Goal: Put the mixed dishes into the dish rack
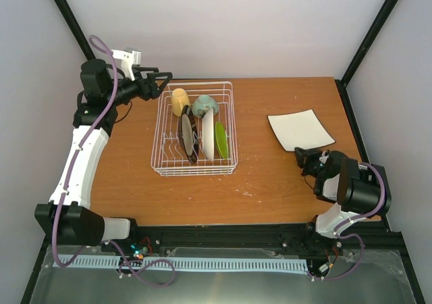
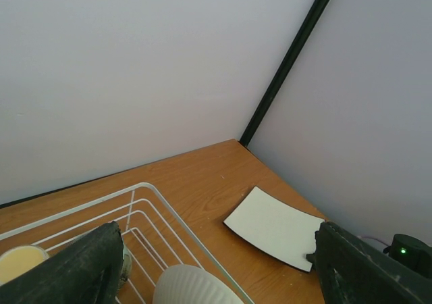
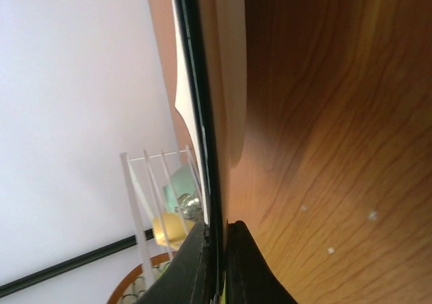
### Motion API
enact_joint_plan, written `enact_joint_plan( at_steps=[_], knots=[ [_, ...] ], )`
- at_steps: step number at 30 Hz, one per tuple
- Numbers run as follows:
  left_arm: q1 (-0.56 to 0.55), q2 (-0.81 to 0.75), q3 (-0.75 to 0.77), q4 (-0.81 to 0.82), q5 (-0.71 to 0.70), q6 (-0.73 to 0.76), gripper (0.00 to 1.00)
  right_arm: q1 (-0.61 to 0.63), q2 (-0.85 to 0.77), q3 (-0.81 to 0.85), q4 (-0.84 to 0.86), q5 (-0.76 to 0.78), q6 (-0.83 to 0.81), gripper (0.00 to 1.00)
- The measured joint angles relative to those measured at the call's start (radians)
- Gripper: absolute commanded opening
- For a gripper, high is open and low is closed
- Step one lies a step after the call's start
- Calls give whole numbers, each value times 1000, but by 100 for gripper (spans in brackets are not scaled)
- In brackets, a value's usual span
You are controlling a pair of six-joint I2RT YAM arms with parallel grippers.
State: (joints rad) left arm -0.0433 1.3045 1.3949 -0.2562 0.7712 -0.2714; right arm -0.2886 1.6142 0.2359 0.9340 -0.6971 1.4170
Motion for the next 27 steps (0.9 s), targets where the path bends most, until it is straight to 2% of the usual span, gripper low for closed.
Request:
enact_joint_plan(
  at_steps=[13,19,22,27],
  knots=[
    [-20,86,-10,100,205,-65,78,14,-116,-43,182,-72,204,3],
    [-140,166,18,93,255,-63,78,14,-182,-61,234,-99,230,3],
    [-216,245,77,53,286,-51,79,14,-208,-65,237,-113,246,3],
    [-277,356,162,-13,318,-32,79,14,-275,-66,217,-131,252,3]
  ],
)
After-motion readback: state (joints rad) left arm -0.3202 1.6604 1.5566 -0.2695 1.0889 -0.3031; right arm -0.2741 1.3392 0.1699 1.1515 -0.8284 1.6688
